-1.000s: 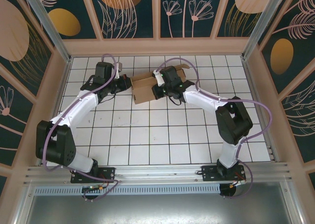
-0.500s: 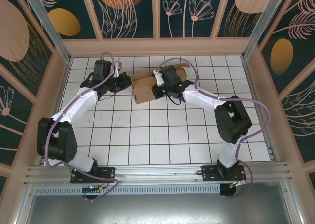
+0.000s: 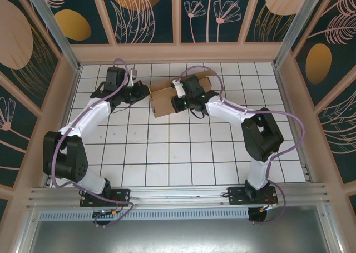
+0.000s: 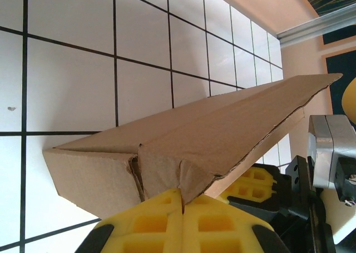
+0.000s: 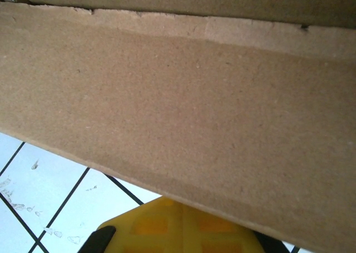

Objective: Fold the paper box

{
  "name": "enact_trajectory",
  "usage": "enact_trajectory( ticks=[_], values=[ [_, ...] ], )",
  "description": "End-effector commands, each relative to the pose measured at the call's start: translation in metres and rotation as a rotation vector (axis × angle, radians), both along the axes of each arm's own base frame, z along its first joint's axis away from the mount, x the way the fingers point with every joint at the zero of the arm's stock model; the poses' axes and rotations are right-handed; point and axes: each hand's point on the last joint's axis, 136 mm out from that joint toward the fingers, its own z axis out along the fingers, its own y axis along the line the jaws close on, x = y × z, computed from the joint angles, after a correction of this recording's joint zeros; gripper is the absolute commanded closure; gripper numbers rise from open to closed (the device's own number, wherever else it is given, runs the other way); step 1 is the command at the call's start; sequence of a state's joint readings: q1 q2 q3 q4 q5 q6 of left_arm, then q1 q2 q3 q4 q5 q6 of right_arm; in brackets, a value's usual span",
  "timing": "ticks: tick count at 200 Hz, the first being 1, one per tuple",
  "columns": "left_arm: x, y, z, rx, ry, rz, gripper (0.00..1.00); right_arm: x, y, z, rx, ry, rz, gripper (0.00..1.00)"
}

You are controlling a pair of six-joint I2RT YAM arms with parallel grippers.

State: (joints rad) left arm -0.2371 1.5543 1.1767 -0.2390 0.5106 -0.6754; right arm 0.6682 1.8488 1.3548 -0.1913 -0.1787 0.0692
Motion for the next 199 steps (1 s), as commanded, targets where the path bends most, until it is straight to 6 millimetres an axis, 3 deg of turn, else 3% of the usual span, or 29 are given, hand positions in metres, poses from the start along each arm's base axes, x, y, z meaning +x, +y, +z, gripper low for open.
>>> enact_trajectory(
  ticks=[1,73,132,199],
  values=[
    [-0.006,0.000,-0.017,-0.009,0.080,0.002,1.00,0.003,0.004,0.003,0.007,0.008,0.002,0.95],
    [-0.003,-0.003,-0.015,-0.065,0.094,0.027,1.00,0.002,0.005,0.002,0.007,0.011,0.004,0.95],
    [-0.022,0.003,-0.044,-0.037,0.126,0.026,1.00,0.002,0.005,0.002,0.000,0.008,0.006,0.95],
    [-0.029,0.012,-0.055,0.025,0.110,0.034,1.00,0.003,0.005,0.005,-0.008,0.001,0.007,0.95]
  ],
)
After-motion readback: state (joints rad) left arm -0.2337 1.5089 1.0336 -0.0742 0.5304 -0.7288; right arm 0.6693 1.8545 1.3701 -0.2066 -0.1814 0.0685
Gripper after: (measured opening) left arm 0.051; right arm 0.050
